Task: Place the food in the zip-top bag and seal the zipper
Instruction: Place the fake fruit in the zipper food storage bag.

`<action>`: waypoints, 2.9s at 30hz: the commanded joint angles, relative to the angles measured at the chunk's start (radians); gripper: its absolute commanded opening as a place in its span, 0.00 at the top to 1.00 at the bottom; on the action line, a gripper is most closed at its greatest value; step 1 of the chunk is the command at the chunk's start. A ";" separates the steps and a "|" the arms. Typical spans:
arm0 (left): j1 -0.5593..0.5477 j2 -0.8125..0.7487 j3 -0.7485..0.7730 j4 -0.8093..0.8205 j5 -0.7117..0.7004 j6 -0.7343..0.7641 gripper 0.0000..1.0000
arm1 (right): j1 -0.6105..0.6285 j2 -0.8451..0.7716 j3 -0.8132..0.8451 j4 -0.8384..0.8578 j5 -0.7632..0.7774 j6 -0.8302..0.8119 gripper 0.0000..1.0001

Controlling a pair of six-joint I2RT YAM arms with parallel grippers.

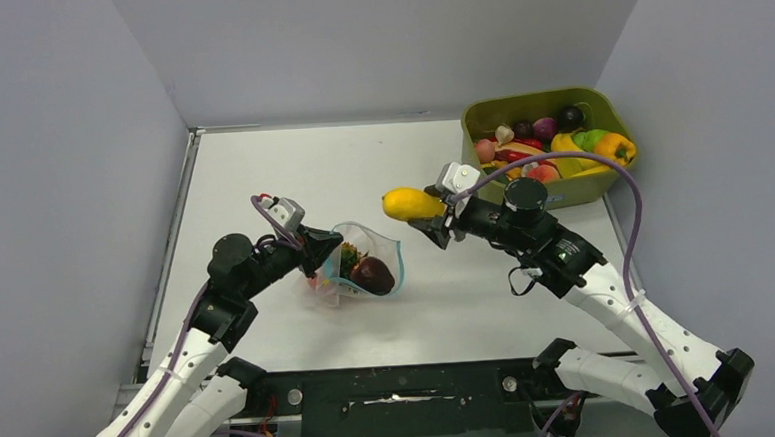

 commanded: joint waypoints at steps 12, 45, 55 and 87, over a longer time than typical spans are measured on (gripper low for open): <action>0.005 -0.016 0.055 0.005 -0.013 -0.042 1.00 | 0.305 0.118 0.003 0.199 0.068 0.087 0.72; 0.005 -0.041 0.008 0.084 0.042 -0.124 1.00 | 0.460 0.350 0.189 -0.082 0.575 -0.093 0.71; 0.006 -0.041 0.011 0.098 0.049 -0.126 1.00 | 0.461 0.362 0.162 -0.043 0.577 -0.096 0.71; 0.006 -0.072 0.001 0.116 0.108 -0.133 1.00 | 0.311 0.165 -0.205 0.552 0.267 0.192 0.77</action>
